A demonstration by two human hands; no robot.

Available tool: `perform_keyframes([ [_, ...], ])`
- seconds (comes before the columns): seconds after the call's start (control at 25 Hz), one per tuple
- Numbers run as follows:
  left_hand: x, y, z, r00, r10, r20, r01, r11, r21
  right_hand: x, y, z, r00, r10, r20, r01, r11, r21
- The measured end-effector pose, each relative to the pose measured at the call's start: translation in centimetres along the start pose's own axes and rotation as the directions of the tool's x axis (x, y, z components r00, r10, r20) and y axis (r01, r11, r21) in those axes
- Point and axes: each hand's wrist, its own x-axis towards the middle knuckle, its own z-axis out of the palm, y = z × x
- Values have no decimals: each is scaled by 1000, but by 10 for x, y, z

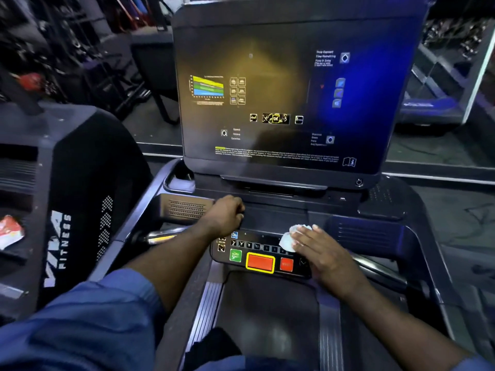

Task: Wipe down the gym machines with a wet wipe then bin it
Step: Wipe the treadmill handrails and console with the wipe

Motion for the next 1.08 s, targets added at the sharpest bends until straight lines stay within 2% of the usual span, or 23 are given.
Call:
perform_keyframes([
  [0.04, 2, 4, -7, 1000, 7, -2, -7, 1000, -23, 13, 2, -5, 999, 46, -6, -45, 998, 53],
  [0.12, 9, 7, -28, 998, 26, -59, -31, 995, -98, 48, 2, -20, 965, 252, -66, -236, 953, 190],
  [0.2, 22, 8, -56, 984, 60, -170, -84, 987, -137, 100, -2, -41, 890, 446, -90, -401, 863, 308],
  [0.28, 42, 6, -91, 952, 65, -299, -124, 976, -181, 162, 3, -59, 820, 572, -22, -523, 763, 380],
  [0.36, 66, 0, -132, 914, 41, -403, -145, 962, -231, 226, 9, -73, 733, 669, 127, -621, 581, 526],
  [0.44, 89, -12, -175, 865, 37, -500, -199, 941, -275, 293, 9, -90, 627, 718, 302, -636, 248, 731],
  [0.48, 99, -19, -197, 831, 36, -555, -232, 930, -286, 328, 12, -99, 617, 701, 357, -595, 119, 795],
  [0.52, 108, -26, -220, 789, 30, -613, -260, 921, -290, 365, 15, -112, 635, 690, 347, -522, 52, 851],
  [0.56, 116, -31, -240, 744, 20, -668, -288, 911, -293, 400, 21, -126, 639, 723, 262, -433, 57, 900],
  [0.6, 127, -37, -262, 698, -6, -716, -307, 901, -307, 437, 27, -142, 622, 778, 87, -377, 200, 904],
  [0.64, 140, -44, -283, 662, -50, -748, -316, 886, -339, 473, 35, -154, 577, 800, -164, -376, 438, 816],
  [0.68, 154, -51, -303, 645, -115, -755, -305, 868, -392, 502, 39, -166, 538, 725, -430, -377, 663, 647],
  [0.72, 168, -57, -319, 647, -183, -741, -280, 846, -454, 526, 39, -166, 570, 544, -616, -335, 838, 430],
  [0.76, 182, -61, -331, 665, -241, -707, -249, 821, -514, 545, 36, -154, 701, 313, -641, -250, 949, 190],
  [0.8, 196, -65, -338, 696, -280, -662, -225, 789, -571, 555, 34, -134, 838, 112, -534, -152, 988, -31],
  [0.84, 209, -69, -341, 736, -300, -606, -205, 755, -623, 556, 33, -106, 927, -3, -376, -77, 977, -197],
  [0.88, 216, -71, -339, 779, -302, -549, -196, 715, -671, 551, 40, -77, 962, -67, -264, -21, 948, -319],
  [0.92, 222, -71, -334, 823, -287, -490, -192, 672, -715, 545, 45, -60, 968, -83, -236, -8, 932, -362],
  [1.0, 233, -69, -324, 871, -252, -421, -209, 585, -784, 545, 46, -59, 955, -7, -295, -55, 978, -202],
  [1.08, 241, -64, -312, 868, -249, -430, -261, 509, -820, 560, 40, -77, 936, 139, -324, -159, 987, -35],
])
